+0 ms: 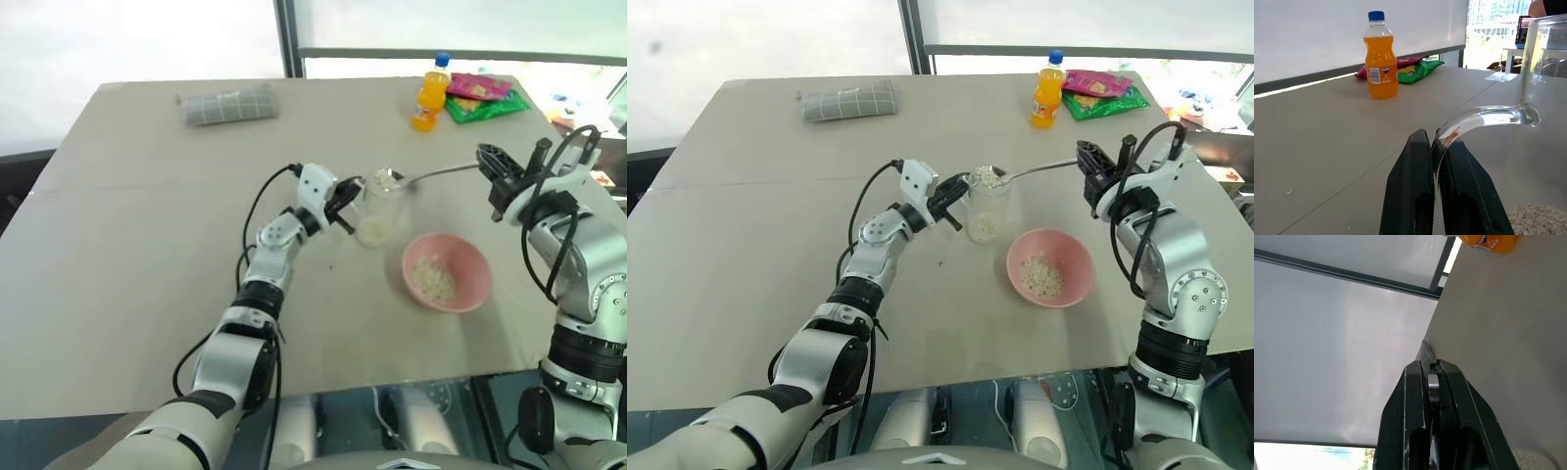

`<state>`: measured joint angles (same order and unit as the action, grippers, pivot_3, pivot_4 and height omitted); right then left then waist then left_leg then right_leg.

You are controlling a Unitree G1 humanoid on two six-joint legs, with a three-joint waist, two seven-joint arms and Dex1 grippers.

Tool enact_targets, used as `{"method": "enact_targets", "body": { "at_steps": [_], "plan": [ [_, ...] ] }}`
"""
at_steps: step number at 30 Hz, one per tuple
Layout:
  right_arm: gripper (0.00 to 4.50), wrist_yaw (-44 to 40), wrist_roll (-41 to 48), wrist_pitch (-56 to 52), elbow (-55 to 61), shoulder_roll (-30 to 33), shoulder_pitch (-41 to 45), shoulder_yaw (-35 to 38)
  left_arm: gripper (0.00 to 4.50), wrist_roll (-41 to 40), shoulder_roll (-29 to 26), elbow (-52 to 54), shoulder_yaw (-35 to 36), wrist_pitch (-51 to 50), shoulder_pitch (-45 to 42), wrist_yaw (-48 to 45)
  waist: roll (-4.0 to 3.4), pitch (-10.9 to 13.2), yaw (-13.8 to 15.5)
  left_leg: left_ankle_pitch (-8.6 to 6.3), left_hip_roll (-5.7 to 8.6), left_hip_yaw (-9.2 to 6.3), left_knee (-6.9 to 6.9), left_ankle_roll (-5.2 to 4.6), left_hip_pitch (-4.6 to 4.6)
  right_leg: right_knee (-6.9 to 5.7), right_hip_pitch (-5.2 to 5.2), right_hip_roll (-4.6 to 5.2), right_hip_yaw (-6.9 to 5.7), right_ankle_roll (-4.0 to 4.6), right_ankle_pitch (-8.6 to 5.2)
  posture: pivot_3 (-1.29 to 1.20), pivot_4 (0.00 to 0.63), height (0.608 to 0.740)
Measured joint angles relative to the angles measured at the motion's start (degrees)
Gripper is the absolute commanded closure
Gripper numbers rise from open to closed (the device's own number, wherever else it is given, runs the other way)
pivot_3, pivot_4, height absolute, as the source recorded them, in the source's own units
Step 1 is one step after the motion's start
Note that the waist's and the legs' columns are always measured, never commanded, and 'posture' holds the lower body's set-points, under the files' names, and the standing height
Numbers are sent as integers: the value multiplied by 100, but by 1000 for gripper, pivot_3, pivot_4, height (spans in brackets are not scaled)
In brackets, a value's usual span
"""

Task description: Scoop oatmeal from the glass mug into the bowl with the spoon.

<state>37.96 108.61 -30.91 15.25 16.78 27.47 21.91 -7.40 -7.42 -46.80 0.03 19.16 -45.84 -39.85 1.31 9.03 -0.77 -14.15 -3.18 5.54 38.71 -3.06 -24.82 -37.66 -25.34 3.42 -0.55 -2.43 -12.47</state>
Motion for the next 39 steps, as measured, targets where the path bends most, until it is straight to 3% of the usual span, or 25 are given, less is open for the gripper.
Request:
{"method": "enact_targets", "body": {
  "at_steps": [16,23,31,39],
  "plan": [
    [4500,-19,252,-26,950,150,-1287,1009,4467,15,-31,-124,-6,1,-3,-132,0,0,1,0,0,-8,0,-1,11,0,8,-1,6,-1,0,0,150,740],
    [4500,-104,282,-107,1438,233,-1925,1070,4467,29,5,-224,-7,10,-47,-223,0,-1,10,-1,1,-17,3,-1,13,1,13,-4,6,-1,0,0,150,740],
    [4500,-495,293,-259,1837,946,-2919,1169,4467,40,36,-387,-3,43,-136,-257,0,-2,13,-1,3,-24,10,-2,15,2,19,-4,5,-1,0,0,150,740],
    [4500,-791,296,-435,1953,2149,-2853,793,4467,46,94,-440,-9,53,-153,-288,1,-3,18,-2,3,-34,28,-2,13,2,27,-7,3,-1,0,0,150,740]
  ]
}}
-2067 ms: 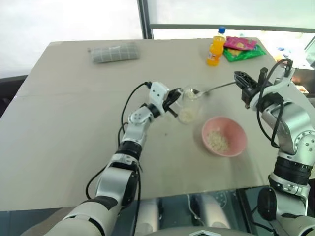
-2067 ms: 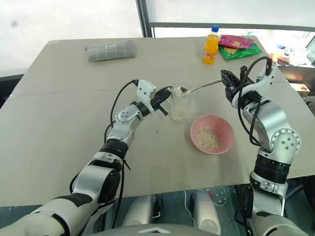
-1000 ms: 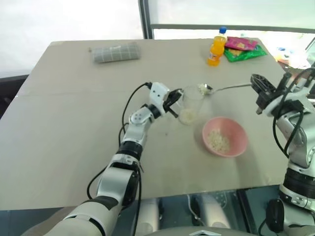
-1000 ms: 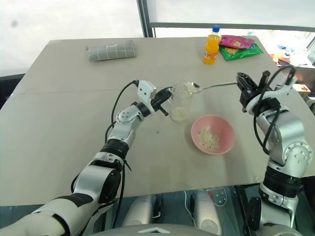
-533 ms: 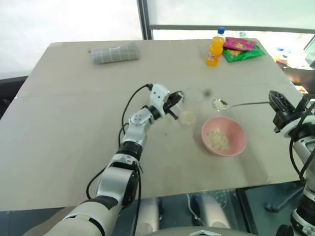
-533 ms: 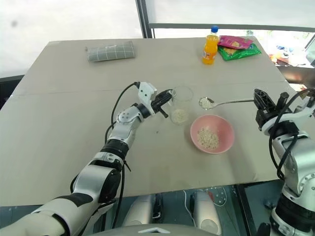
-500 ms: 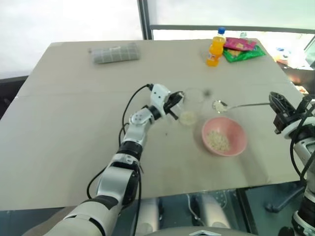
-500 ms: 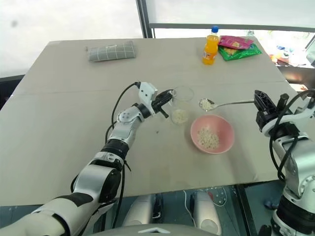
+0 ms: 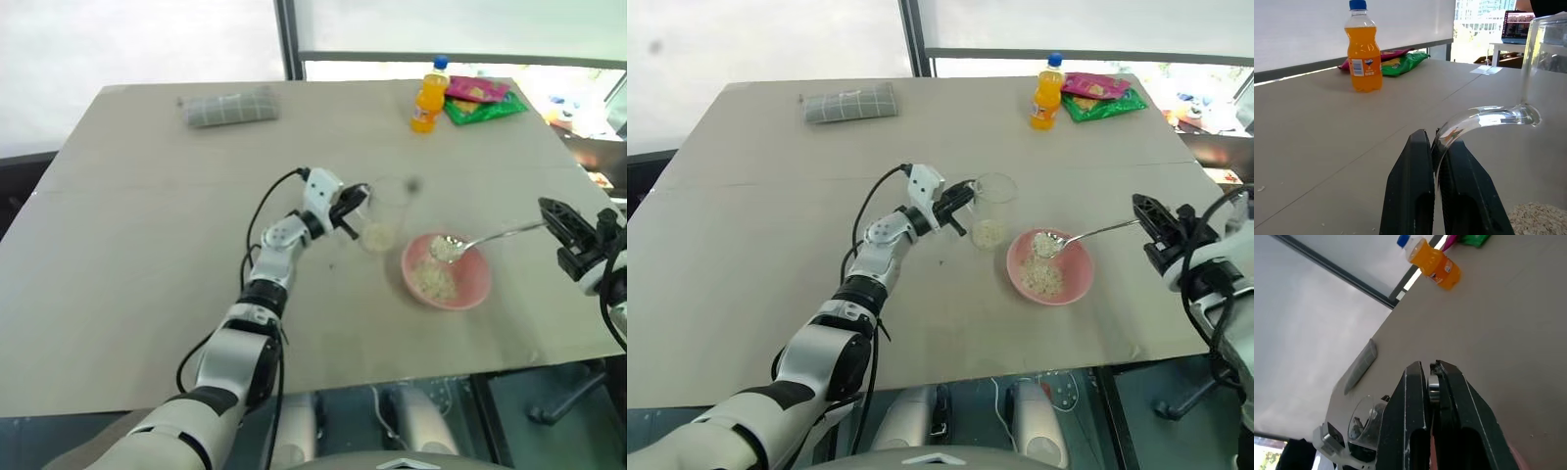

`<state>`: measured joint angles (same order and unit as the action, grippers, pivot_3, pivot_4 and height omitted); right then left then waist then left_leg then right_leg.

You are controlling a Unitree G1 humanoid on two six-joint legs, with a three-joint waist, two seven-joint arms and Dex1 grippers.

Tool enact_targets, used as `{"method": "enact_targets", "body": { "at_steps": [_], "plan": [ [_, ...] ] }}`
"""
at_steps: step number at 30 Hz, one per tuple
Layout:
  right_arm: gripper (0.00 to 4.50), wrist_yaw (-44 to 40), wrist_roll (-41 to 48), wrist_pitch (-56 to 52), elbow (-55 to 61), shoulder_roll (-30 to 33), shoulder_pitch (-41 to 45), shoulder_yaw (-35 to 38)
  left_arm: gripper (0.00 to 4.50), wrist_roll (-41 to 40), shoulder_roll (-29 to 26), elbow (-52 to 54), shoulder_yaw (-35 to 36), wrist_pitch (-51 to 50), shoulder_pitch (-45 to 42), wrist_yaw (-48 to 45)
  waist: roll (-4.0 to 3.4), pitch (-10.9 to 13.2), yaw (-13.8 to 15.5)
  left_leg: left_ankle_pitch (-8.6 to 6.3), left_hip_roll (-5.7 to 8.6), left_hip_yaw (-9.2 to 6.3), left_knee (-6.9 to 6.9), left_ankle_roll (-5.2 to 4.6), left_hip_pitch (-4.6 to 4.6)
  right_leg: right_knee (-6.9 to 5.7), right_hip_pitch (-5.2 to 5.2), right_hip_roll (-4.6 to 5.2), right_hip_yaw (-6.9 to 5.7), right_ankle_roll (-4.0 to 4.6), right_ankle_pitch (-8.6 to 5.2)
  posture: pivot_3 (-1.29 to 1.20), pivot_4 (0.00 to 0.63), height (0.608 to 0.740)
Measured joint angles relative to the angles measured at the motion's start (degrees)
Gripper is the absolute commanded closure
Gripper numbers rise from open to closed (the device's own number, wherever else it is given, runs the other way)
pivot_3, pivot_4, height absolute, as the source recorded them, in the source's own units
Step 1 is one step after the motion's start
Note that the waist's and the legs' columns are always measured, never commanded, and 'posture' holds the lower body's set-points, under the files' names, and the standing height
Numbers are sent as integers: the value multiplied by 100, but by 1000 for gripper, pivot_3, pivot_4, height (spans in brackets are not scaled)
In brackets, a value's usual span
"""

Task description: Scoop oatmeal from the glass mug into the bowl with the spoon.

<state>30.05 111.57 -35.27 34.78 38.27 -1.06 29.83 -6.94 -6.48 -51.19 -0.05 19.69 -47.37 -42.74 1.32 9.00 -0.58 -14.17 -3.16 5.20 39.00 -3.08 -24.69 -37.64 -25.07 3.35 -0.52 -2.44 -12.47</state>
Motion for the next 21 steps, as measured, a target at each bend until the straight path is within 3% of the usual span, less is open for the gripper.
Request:
{"method": "enact_targets", "body": {
  "at_steps": [6,17,21],
  "plan": [
    [4500,-399,-427,-329,19,997,125,-214,4467,0,-12,-1,2,1,0,-4,1,0,10,-1,0,-4,11,-2,-2,2,5,0,-3,0,0,0,150,740],
    [4500,-1874,-2786,-958,526,2646,1108,-1048,4467,1,18,-4,2,11,1,1,2,0,37,-1,0,-12,16,-2,-5,6,8,1,-10,-1,0,0,150,740],
    [4500,-2487,-3404,-1055,645,2884,1293,-1231,4467,1,21,-4,2,12,1,4,3,1,46,-2,0,-13,18,-2,-5,7,9,1,-11,-1,0,0,150,740]
  ]
}}
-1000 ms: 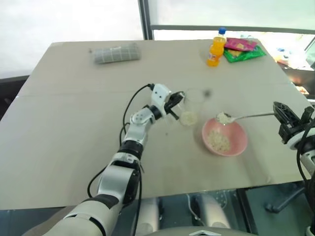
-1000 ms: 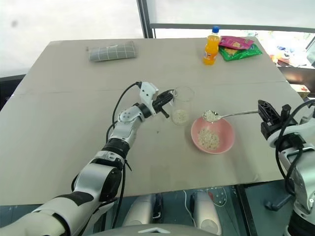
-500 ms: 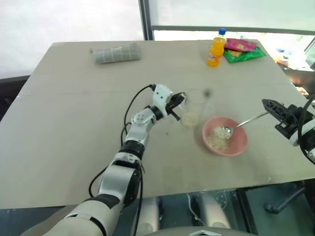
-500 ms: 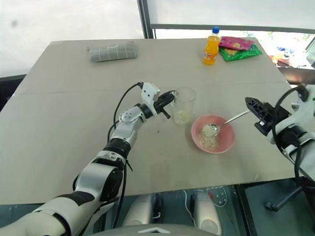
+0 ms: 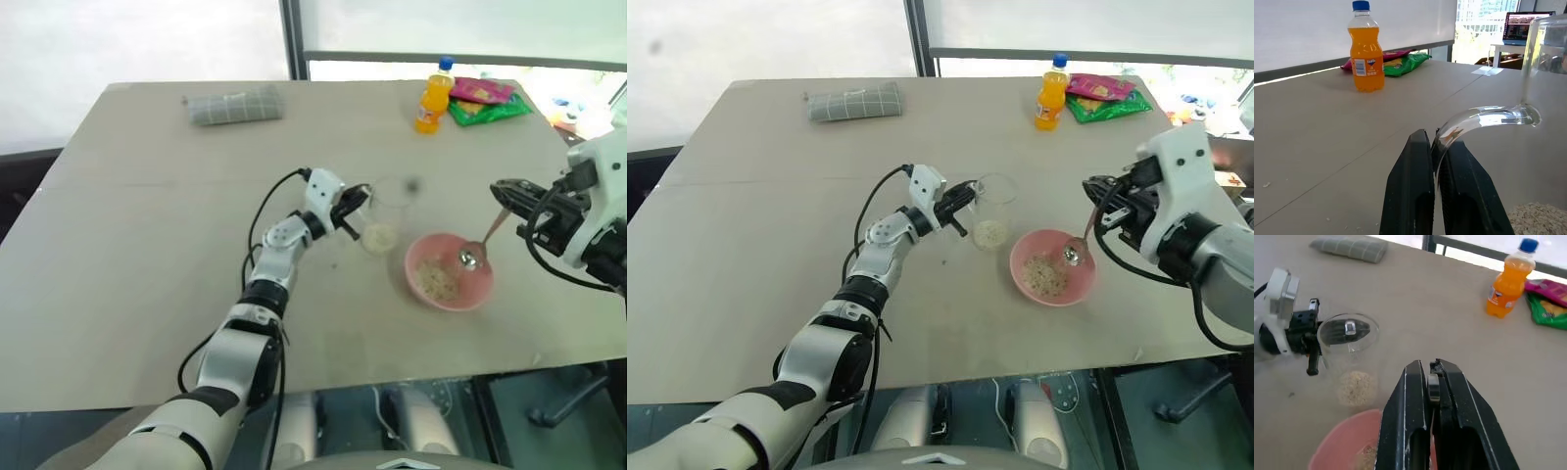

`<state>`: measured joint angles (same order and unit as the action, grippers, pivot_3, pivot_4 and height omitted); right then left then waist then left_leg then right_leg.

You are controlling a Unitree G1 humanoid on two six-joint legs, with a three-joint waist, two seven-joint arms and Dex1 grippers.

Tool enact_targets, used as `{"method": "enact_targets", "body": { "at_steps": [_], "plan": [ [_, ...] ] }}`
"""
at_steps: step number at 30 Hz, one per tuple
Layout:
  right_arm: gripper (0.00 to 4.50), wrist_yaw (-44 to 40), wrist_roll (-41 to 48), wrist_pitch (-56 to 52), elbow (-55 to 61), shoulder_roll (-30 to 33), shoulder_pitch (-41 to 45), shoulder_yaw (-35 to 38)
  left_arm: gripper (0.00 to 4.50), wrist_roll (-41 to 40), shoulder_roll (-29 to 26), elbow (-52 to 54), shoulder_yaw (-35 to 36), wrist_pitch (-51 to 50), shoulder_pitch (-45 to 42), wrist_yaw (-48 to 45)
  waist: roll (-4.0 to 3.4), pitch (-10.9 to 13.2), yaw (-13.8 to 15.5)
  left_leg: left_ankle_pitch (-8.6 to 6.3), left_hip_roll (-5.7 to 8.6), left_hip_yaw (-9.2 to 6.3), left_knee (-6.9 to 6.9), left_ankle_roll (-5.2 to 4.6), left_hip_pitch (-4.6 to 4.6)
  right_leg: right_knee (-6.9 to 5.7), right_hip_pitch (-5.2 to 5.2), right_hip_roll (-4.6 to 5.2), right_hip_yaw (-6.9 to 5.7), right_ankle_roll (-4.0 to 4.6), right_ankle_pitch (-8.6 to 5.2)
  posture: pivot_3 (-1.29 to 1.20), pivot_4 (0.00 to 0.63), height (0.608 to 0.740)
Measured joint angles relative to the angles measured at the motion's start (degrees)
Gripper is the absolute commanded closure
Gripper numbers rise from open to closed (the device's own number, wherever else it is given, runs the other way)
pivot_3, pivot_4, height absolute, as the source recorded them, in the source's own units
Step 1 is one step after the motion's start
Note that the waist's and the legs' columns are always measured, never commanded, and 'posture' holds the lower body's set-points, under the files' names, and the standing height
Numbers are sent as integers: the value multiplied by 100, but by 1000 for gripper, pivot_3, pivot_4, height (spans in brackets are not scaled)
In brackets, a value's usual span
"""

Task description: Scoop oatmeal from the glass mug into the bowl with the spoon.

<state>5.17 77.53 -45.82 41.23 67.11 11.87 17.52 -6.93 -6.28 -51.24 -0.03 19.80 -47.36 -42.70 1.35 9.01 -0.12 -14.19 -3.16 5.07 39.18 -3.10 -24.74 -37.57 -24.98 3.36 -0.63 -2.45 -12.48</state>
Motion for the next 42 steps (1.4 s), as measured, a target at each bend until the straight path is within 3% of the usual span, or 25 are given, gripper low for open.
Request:
{"method": "enact_targets", "body": {
  "at_steps": [5,10,16,21,25,29,42],
  "plan": [
    [4500,-698,-527,-32,67,-40,-148,-7,4467,0,-6,0,2,0,0,14,2,0,22,0,-1,-3,1,0,0,1,1,0,-3,0,0,0,150,740],
    [4500,-303,203,-3,-671,-822,47,367,4467,-6,1,58,5,0,3,39,7,3,27,0,1,2,10,0,1,-2,5,0,0,-1,1,0,150,740],
    [4500,858,1903,340,-1841,-1648,1605,430,4467,-4,-52,352,8,-75,40,115,9,4,-10,0,-2,2,7,0,3,-6,3,-3,2,-1,2,0,150,740],
    [4500,1218,2081,483,-2504,-2435,2939,-112,4467,-7,-110,603,12,-205,86,255,6,3,-32,0,-4,2,7,0,2,-6,4,-4,-1,-1,2,0,150,740],
    [4500,1090,1662,369,-2966,-2849,3498,-596,4467,1,-208,720,39,-228,158,411,4,3,-26,0,-6,6,6,-1,-3,-5,-1,-2,-2,-1,2,0,150,740],
    [4500,657,977,121,-3208,-3081,3526,-1063,4467,5,-377,721,183,-256,221,706,4,3,-34,-1,-7,6,5,-1,-6,-3,-3,-1,-3,-1,3,0,150,740],
    [4500,-677,-1837,-40,-4236,-4362,4226,-2267,4467,1,-795,1280,272,-429,723,1064,3,4,-64,-1,-11,26,2,-1,-11,-22,-21,-2,-1,-1,3,0,150,740]
  ]
}}
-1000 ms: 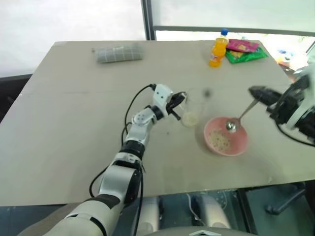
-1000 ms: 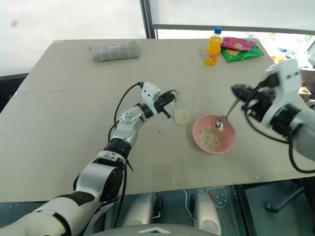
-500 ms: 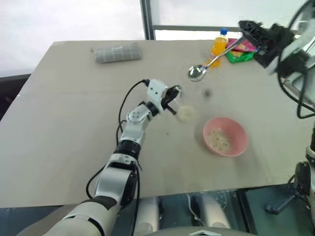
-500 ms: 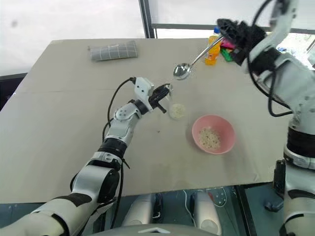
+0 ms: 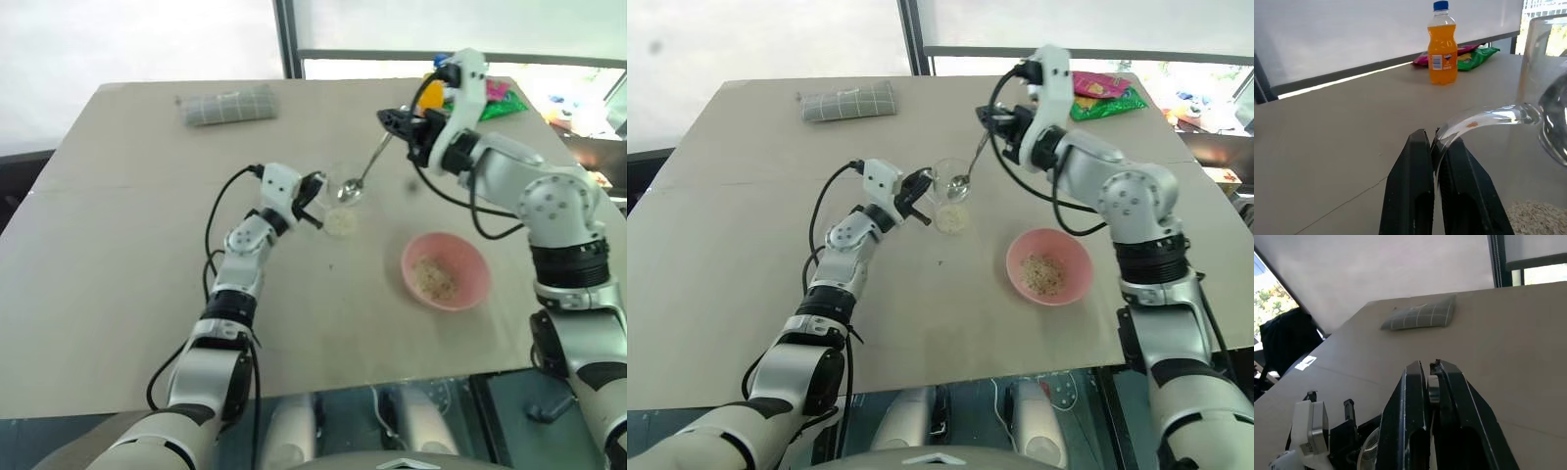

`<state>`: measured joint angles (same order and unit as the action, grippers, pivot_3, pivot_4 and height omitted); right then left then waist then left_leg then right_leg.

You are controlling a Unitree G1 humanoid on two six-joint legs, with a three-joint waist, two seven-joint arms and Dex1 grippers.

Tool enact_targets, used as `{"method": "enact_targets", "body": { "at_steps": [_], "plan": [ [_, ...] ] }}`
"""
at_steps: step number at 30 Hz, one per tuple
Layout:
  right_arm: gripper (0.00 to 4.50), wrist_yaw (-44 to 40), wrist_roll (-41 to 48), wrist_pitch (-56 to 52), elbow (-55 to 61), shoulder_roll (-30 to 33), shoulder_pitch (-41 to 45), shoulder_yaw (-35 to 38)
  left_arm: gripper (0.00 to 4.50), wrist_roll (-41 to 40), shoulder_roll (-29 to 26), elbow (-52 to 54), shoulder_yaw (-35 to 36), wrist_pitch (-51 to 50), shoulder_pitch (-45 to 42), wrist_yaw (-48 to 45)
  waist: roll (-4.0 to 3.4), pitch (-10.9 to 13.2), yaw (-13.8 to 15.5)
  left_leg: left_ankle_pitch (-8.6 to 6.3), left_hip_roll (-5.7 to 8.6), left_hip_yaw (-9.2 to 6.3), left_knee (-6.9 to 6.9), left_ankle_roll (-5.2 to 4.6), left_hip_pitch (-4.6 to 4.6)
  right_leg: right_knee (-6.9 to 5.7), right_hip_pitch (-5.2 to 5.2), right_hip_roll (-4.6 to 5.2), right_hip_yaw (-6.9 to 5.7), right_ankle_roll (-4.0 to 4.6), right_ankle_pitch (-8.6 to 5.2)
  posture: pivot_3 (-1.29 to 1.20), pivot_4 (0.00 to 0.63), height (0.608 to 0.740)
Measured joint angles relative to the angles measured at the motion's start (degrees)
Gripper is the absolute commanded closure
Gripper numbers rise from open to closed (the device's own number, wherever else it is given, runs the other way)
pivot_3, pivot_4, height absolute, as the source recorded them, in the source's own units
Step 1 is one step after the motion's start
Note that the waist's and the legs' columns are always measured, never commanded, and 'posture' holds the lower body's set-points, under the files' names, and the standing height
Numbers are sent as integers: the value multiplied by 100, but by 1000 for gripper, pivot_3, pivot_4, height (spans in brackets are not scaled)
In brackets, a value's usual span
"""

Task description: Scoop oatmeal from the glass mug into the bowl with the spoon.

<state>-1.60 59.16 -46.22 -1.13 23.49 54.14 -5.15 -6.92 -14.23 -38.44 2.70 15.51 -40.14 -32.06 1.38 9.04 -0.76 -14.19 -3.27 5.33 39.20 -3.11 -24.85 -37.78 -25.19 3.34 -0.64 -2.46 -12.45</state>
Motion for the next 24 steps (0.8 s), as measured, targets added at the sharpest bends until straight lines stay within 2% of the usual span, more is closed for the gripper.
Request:
{"method": "enact_targets", "body": {
  "at_steps": [2,4,5,7,14,17,19,20,21,24],
  "plan": [
    [3775,-198,-337,2,-24,-206,1,-111,4500,0,-28,117,71,-39,91,135,0,0,9,0,0,11,0,0,-3,3,0,2,-1,0,0,0,150,740],
    [3437,-292,-464,2,-25,-290,1,-114,4500,-2,-28,170,103,-62,138,189,0,0,16,0,1,16,1,0,-4,4,0,3,-2,0,0,0,150,740],
    [2768,-418,-523,1,-27,-377,2,-81,4500,-10,-27,243,133,-93,198,244,0,0,19,0,1,20,1,1,-5,6,1,4,-3,0,0,0,150,740],
    [2206,-537,-564,-2,-31,-481,21,78,4500,-8,-24,299,141,-132,233,300,0,0,19,0,2,22,1,1,-3,4,1,5,-4,0,0,0,150,740],
    [2206,-460,-612,-85,-130,-622,248,896,4500,-130,2,492,179,-170,437,332,-1,-1,6,0,2,23,0,1,1,0,2,5,-4,0,0,0,150,740],
    [2137,-430,-672,-147,-111,-678,242,1028,3447,-195,13,648,179,-231,489,311,-1,0,-2,0,1,23,-1,1,1,0,0,4,-4,0,0,0,150,740],
    [2137,-419,-701,-203,-40,-710,205,1070,2522,-228,11,721,181,-232,493,310,-1,-1,-1,0,1,23,-2,2,1,-1,1,4,-4,0,0,0,150,740],
    [2137,-415,-702,-232,13,-731,166,1073,2253,-233,10,758,184,-232,504,314,-1,-1,-1,0,1,23,-2,2,1,0,1,4,-4,0,0,0,150,740],
    [2137,-404,-709,-243,52,-781,111,1084,1694,-234,-1,792,188,-232,515,334,-1,-1,-1,0,1,23,-2,1,1,0,1,4,-4,0,0,0,150,740],
    [2137,-375,-713,-330,147,-837,3,1086,1694,-238,-34,1047,189,-245,704,338,-1,-1,-2,0,1,25,-2,2,1,0,1,5,-3,0,0,0,150,740]
  ]
}}
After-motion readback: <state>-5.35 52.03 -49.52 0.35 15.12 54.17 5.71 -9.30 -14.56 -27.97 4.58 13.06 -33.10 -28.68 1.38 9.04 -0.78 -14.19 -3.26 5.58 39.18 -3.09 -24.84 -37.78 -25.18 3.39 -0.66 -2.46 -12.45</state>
